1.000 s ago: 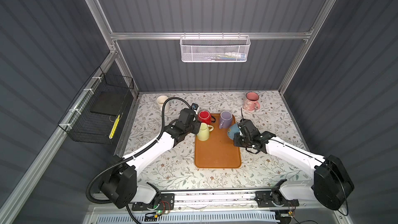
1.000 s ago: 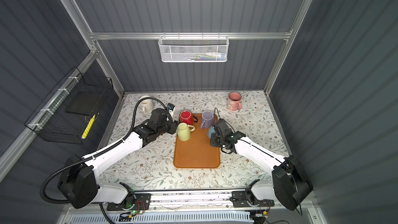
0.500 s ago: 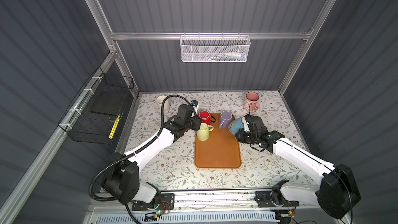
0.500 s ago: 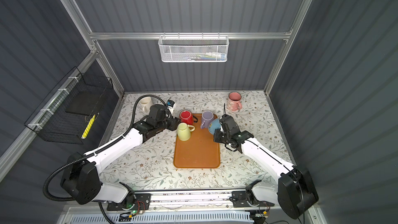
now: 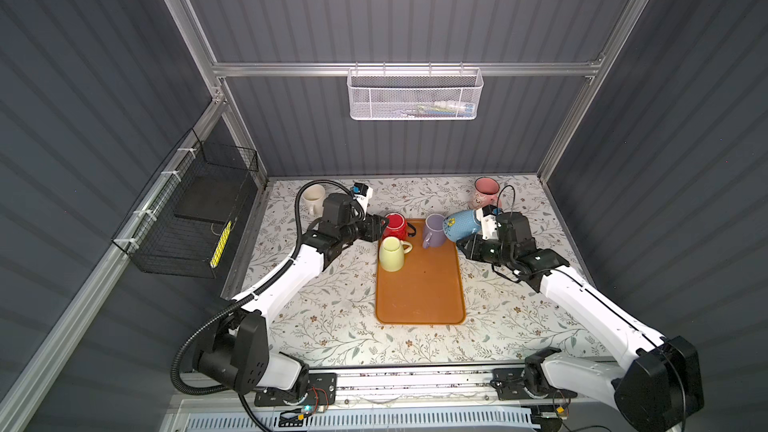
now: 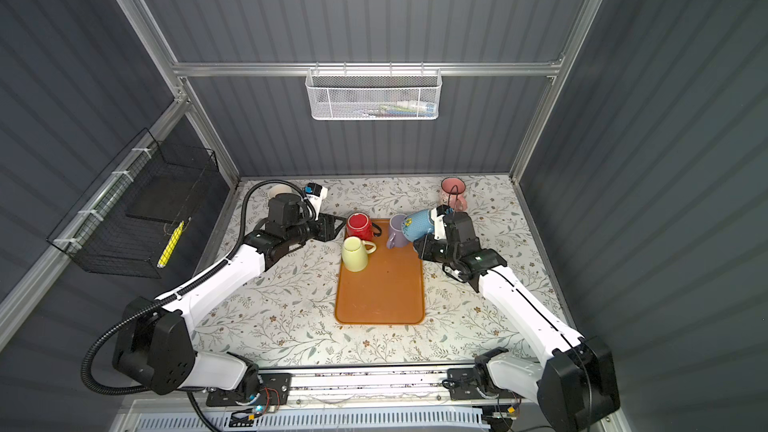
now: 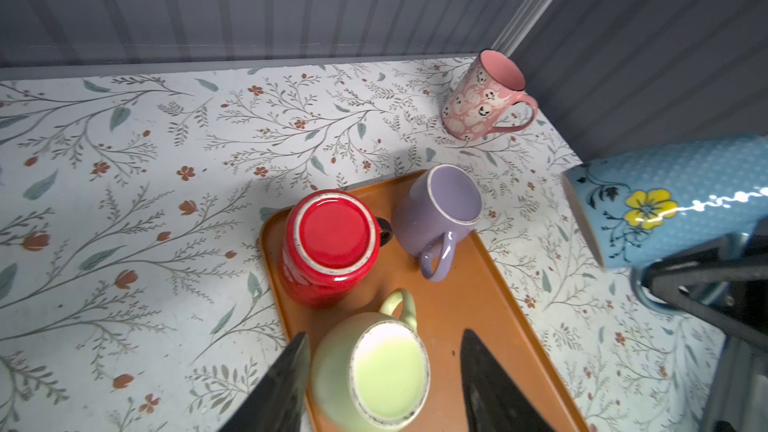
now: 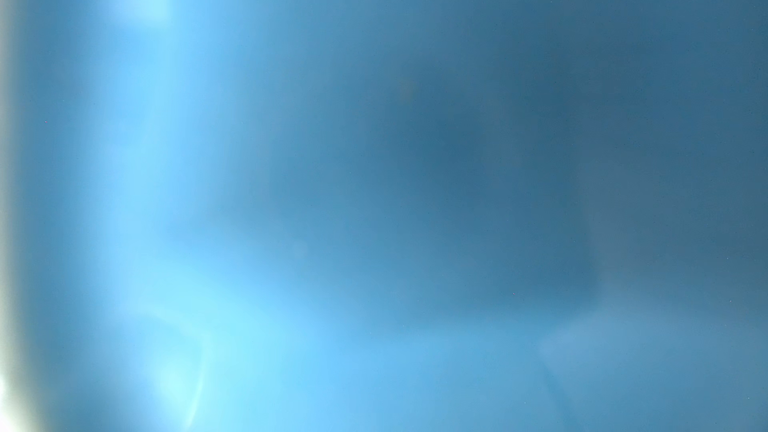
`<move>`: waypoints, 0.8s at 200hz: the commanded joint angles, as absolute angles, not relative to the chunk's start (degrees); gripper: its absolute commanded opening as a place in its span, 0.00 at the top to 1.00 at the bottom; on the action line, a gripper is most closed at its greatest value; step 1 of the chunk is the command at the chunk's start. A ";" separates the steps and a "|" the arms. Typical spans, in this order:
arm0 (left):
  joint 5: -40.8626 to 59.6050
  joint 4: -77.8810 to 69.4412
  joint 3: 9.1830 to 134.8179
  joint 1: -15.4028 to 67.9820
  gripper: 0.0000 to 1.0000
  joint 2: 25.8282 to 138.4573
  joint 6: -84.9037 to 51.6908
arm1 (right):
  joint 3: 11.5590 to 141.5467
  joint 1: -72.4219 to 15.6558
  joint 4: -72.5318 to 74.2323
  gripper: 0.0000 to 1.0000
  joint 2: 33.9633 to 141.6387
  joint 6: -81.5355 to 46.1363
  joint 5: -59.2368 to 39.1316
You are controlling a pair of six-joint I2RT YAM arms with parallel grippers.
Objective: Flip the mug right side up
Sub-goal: 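Lift and tilt the blue mug with the right gripper while the left rises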
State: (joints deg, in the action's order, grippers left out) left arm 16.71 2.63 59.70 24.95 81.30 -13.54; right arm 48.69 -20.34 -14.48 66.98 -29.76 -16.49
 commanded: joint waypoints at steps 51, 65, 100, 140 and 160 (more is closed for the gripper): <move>36.39 -10.72 56.70 19.89 0.40 78.73 -23.50 | 53.58 -14.71 -2.73 1.00 67.28 -26.96 -30.94; 40.08 -13.92 56.49 19.27 0.40 79.12 -25.44 | 53.85 -14.22 -1.52 1.00 68.12 -26.70 -33.80; 47.33 -18.90 57.47 19.17 0.39 81.58 -28.29 | 54.91 -14.02 1.17 1.00 70.57 -27.32 -39.97; 51.55 -23.80 58.15 19.38 0.38 83.66 -31.60 | 55.58 -14.24 3.58 1.00 71.75 -28.53 -42.66; 51.70 -26.80 58.01 19.91 0.37 84.27 -33.03 | 56.53 -14.82 3.68 1.00 72.30 -28.51 -43.87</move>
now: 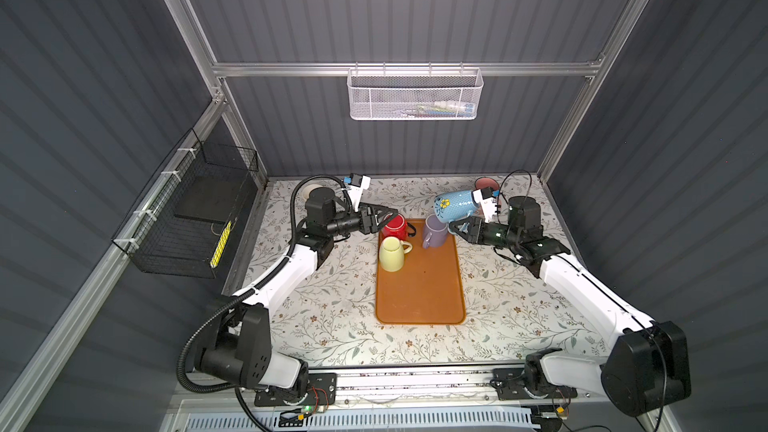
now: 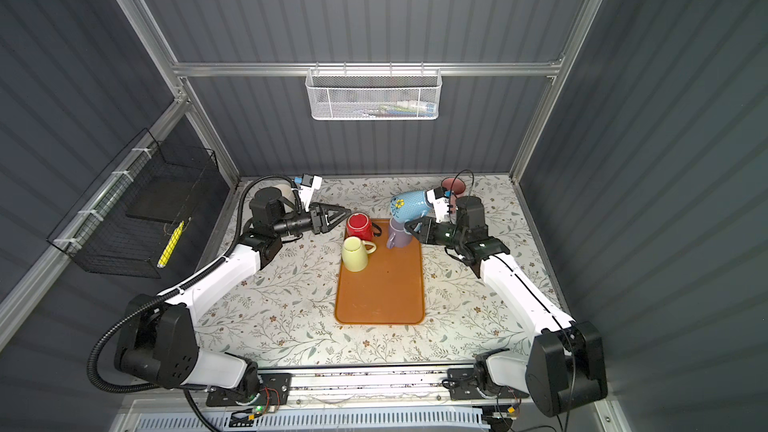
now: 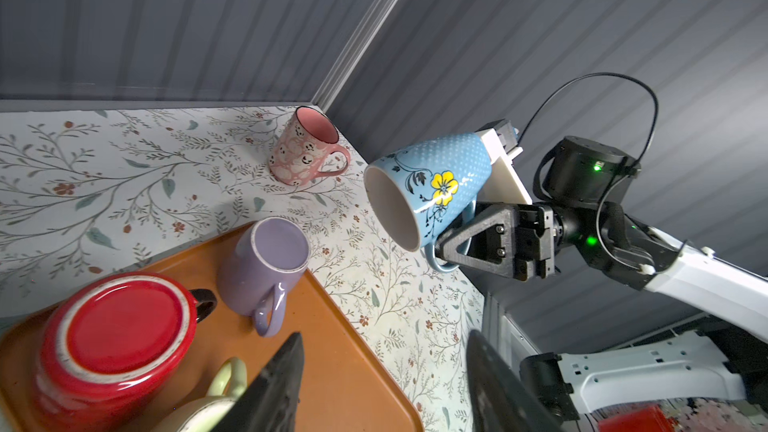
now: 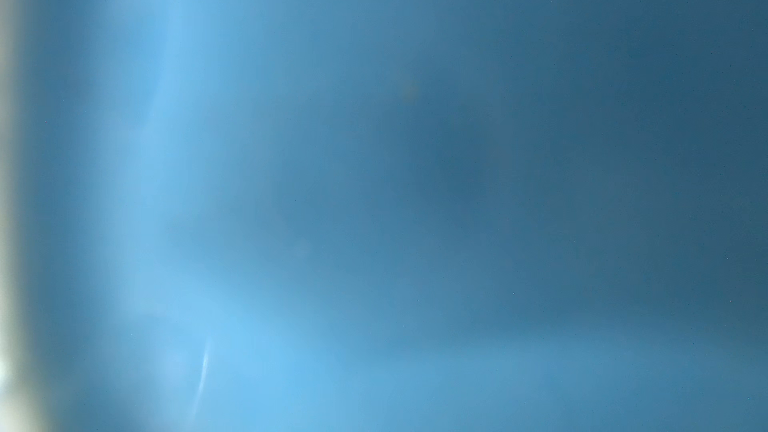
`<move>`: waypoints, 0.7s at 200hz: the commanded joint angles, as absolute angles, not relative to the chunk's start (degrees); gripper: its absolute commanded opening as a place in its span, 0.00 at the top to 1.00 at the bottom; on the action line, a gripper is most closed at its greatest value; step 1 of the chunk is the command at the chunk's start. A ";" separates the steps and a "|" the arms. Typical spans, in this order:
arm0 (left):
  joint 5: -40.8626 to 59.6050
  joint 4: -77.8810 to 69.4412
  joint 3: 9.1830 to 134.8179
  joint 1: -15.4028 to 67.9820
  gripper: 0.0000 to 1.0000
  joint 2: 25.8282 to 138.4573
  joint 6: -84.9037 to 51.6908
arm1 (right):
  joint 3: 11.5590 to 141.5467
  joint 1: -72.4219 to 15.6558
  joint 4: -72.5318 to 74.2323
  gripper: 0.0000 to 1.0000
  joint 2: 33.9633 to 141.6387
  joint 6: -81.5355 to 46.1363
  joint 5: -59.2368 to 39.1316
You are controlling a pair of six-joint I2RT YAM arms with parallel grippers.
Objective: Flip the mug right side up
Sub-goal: 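Lift and tilt the blue mug with the right gripper while the left rises, then grasp the blue mug's body with the left gripper beside the right gripper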
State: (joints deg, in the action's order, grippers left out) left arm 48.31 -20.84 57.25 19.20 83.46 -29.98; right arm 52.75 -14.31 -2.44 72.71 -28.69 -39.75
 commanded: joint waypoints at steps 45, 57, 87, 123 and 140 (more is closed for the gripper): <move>51.67 -32.16 59.62 23.46 0.36 87.71 -35.77 | 57.91 -16.50 4.42 1.00 73.82 -28.70 -45.92; 51.61 -33.69 59.95 24.15 0.36 88.77 -36.64 | 58.01 -16.89 5.19 1.00 73.79 -29.03 -46.29; 52.07 -41.57 60.56 25.94 0.36 91.60 -42.11 | 58.70 -18.17 5.01 1.00 74.62 -28.74 -47.06; 51.27 -49.48 60.48 27.46 0.35 93.91 -47.03 | 58.89 -19.11 5.86 1.00 75.38 -28.68 -47.58; 50.94 -51.51 60.89 28.19 0.35 94.87 -48.07 | 59.39 -19.83 6.06 1.00 75.87 -28.53 -47.98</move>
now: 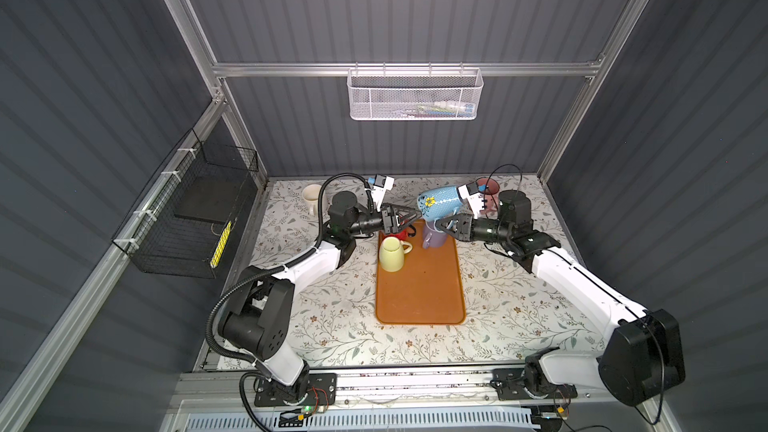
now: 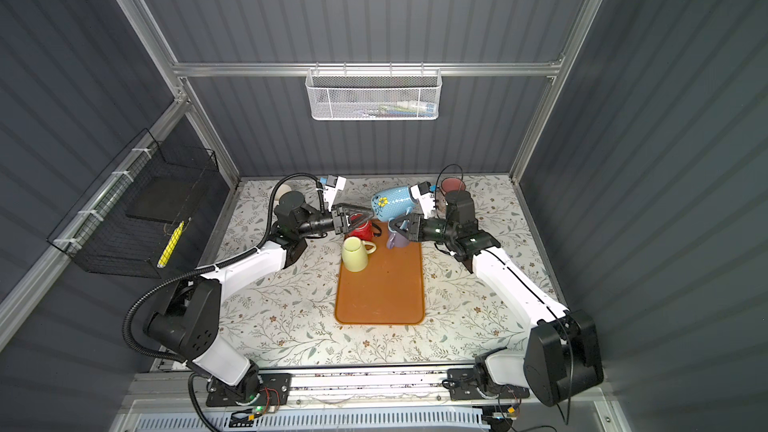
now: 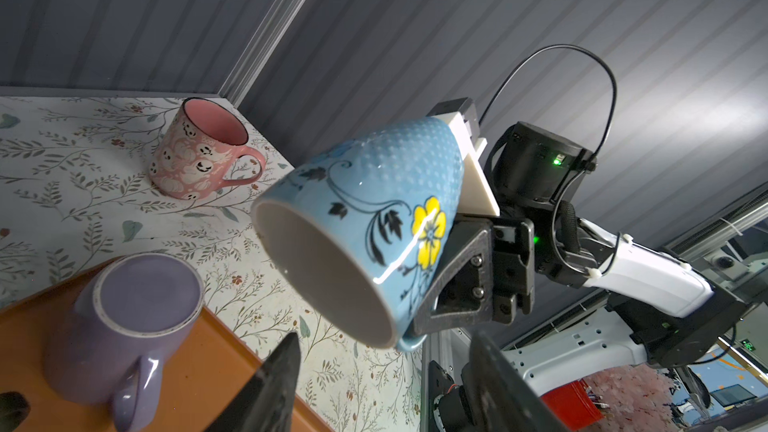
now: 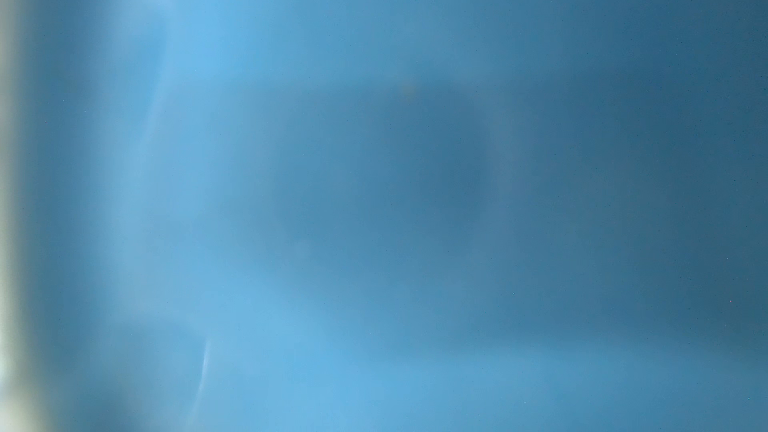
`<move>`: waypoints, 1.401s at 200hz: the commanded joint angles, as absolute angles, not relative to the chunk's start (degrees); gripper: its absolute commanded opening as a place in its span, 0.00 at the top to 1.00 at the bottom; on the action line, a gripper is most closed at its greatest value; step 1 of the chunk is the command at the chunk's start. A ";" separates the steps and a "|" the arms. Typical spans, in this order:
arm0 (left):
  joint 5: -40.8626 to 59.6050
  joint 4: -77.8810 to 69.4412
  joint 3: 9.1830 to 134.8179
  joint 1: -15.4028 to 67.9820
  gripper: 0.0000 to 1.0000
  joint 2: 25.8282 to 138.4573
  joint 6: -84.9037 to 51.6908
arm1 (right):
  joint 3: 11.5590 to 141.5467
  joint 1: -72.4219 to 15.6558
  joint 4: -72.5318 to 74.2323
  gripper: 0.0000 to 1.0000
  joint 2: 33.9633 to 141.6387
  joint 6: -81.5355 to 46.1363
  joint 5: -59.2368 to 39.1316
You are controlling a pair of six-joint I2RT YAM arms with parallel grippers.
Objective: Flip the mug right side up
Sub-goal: 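Grasp the blue mug's body with the left gripper beside the right gripper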
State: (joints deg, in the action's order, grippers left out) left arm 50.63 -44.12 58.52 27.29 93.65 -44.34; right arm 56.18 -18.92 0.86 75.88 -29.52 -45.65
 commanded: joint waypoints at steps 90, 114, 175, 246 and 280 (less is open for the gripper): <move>51.31 -60.70 62.93 30.37 0.44 98.56 -54.26 | 59.65 -21.50 8.34 1.00 77.93 -28.22 -48.78; 51.24 -62.31 63.15 30.48 0.51 99.18 -55.28 | 59.43 -21.53 10.75 1.00 79.41 -29.26 -49.64; 50.65 -64.48 63.81 30.59 0.70 100.43 -56.34 | 58.36 -21.78 13.10 1.00 79.74 -30.69 -50.83; 49.66 -65.65 63.61 30.56 0.92 100.37 -56.75 | 57.75 -22.24 14.49 1.00 80.58 -31.58 -51.42; 49.16 -65.98 62.64 30.54 1.00 100.02 -56.94 | 57.48 -22.20 15.03 0.99 80.64 -32.04 -51.50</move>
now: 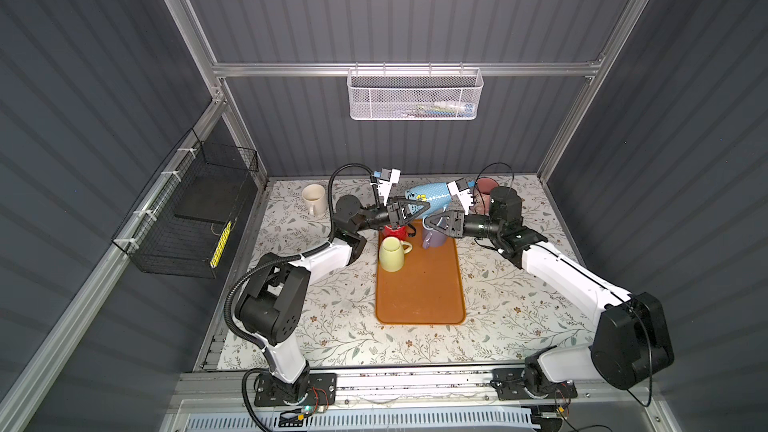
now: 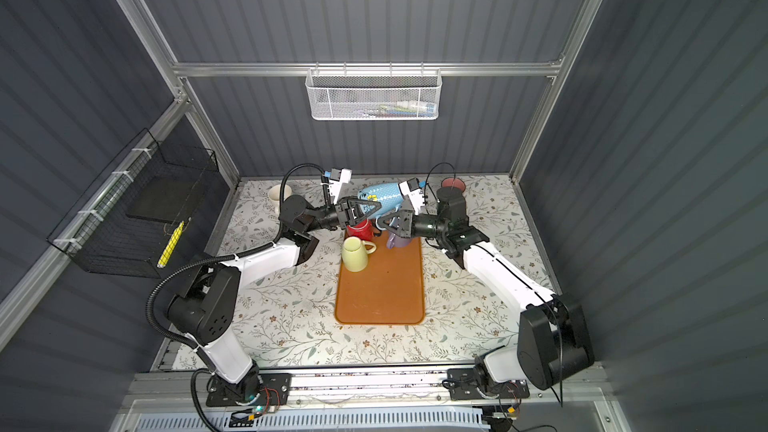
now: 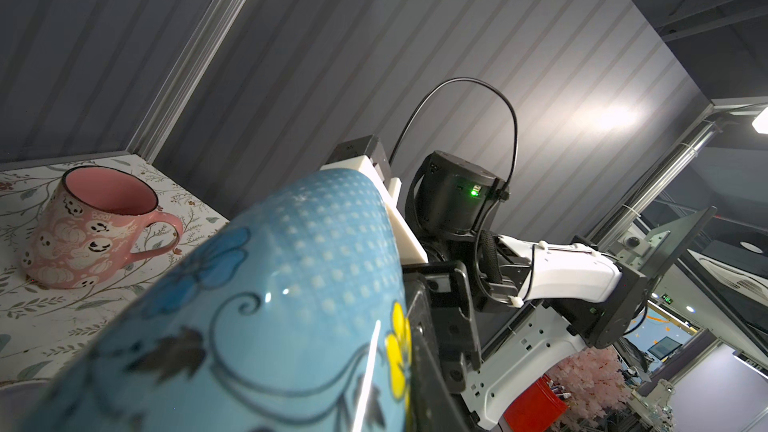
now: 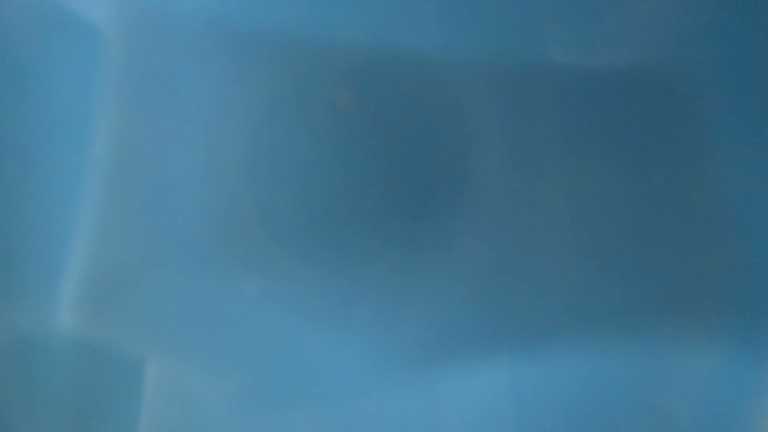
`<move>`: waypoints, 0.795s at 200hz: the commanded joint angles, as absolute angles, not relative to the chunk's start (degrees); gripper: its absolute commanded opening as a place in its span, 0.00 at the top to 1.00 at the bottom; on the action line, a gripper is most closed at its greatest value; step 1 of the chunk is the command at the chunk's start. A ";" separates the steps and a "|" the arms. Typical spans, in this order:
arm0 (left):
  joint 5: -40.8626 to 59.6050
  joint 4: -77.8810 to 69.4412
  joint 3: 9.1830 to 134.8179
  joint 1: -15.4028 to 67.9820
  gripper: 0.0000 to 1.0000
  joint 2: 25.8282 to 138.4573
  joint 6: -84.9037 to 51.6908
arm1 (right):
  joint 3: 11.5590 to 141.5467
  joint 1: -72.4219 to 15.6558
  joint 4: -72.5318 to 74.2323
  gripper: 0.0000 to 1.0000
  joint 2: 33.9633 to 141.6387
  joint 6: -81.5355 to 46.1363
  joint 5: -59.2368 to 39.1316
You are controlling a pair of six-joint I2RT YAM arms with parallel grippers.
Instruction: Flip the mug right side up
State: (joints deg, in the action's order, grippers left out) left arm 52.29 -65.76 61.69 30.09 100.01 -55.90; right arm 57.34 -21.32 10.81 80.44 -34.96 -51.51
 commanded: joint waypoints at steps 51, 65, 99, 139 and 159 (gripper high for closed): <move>48.48 -62.63 61.49 30.43 1.00 97.97 -54.68 | 55.94 -22.23 16.73 0.81 80.63 -32.60 -50.55; 48.27 -61.88 60.79 30.42 1.00 97.32 -54.16 | 55.48 -22.24 17.74 0.78 80.98 -33.19 -50.86; 47.36 -62.09 60.12 30.05 1.00 96.77 -54.05 | 54.60 -22.24 21.32 0.66 82.34 -35.31 -51.84; 47.46 -60.48 59.73 27.72 1.00 95.83 -53.80 | 54.32 -22.01 19.75 0.59 82.43 -34.30 -51.37; 47.52 -55.91 59.67 26.52 1.00 94.10 -51.21 | 53.81 -21.73 19.18 0.57 82.35 -34.09 -51.07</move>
State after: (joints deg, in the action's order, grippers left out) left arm 48.45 -58.41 59.83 28.36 98.02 -54.87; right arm 54.48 -21.93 17.23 82.87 -35.51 -51.00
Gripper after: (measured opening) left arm 0.118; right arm 0.418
